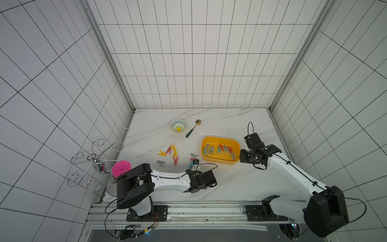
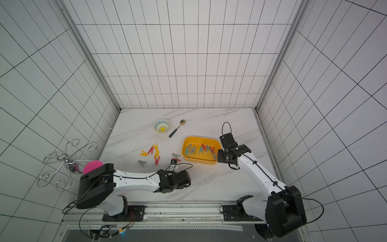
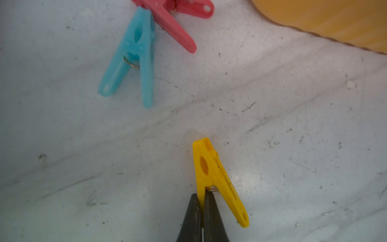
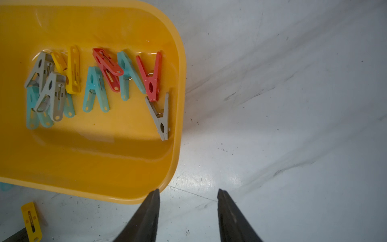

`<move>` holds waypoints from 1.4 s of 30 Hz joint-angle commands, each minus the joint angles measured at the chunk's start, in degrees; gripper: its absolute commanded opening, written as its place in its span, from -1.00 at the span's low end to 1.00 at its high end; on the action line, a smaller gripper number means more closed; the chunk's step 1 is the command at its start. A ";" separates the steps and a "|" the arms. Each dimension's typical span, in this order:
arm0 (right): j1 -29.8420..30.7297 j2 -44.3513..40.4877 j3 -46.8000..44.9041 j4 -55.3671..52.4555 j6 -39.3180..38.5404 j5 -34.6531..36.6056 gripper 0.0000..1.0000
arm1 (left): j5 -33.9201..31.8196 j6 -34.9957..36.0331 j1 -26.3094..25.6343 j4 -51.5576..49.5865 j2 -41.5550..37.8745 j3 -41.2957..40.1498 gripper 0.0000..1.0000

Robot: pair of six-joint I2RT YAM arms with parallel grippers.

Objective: Put the clothespins into the storage box
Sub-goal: Pick up the clothespin from the center of the board, then place the clothespin in the storage box.

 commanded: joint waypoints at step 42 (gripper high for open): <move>-1.58 2.39 10.75 -1.56 -3.33 2.13 0.00 | 1.51 32.19 19.74 -12.63 28.14 48.99 -0.54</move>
